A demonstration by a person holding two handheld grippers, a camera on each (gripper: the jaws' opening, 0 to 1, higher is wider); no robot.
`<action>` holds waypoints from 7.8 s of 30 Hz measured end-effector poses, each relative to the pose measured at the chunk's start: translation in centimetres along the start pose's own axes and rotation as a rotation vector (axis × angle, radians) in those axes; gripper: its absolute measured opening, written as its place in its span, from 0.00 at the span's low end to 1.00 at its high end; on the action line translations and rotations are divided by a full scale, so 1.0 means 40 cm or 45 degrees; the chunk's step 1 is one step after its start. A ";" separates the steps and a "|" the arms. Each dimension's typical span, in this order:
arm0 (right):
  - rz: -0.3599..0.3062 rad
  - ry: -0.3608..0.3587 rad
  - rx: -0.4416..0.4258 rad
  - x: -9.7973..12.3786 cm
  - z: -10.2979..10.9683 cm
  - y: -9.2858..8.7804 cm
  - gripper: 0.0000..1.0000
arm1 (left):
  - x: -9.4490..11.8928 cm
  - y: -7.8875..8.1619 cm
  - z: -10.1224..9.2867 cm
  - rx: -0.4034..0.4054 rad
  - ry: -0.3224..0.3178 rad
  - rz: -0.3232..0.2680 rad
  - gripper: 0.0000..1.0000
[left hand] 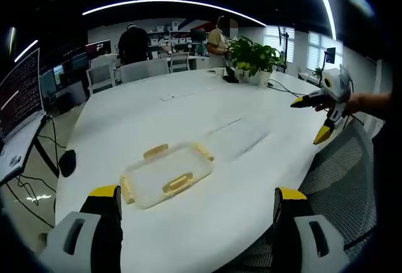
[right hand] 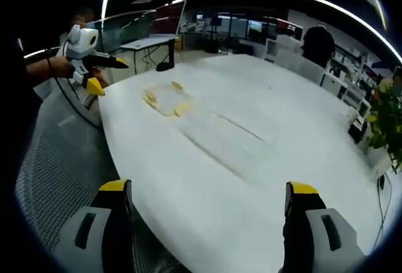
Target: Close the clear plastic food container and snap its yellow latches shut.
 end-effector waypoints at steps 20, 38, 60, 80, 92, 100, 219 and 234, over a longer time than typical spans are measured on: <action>0.000 0.009 -0.001 0.003 -0.002 0.000 0.99 | 0.003 0.000 0.002 -0.005 -0.007 0.005 0.99; 0.005 0.014 -0.006 0.005 -0.004 -0.003 0.99 | 0.002 0.003 -0.001 -0.009 -0.019 0.005 0.99; 0.023 0.074 0.013 0.009 -0.003 0.015 0.99 | 0.008 -0.006 0.020 -0.024 -0.041 0.015 0.99; 0.068 0.185 0.122 0.001 0.000 0.081 0.93 | 0.005 0.001 0.071 -0.078 -0.098 0.050 0.94; 0.095 0.248 0.204 -0.032 0.003 0.120 0.89 | -0.004 0.014 0.084 -0.137 -0.148 0.079 0.91; 0.114 0.301 0.264 -0.055 0.013 0.144 0.88 | -0.017 0.011 0.094 -0.199 -0.190 0.109 0.89; 0.561 0.628 0.790 -0.601 0.146 0.270 0.39 | -0.284 -0.111 0.340 -0.885 -0.718 0.611 0.36; 0.575 0.654 0.844 -0.601 0.151 0.269 0.38 | -0.299 -0.106 0.325 -0.950 -0.808 0.642 0.34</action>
Point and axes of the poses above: the point that each gripper's makers call its tool centre point, and the gripper's own axes: x roughly backward along the fingers, z roughly to its left, y roughly out of its top, the point moved 4 cm from there along x, roughly backward along the fingers, and after that the axes turned 3 degrees about -x, right-handed, at the moved point
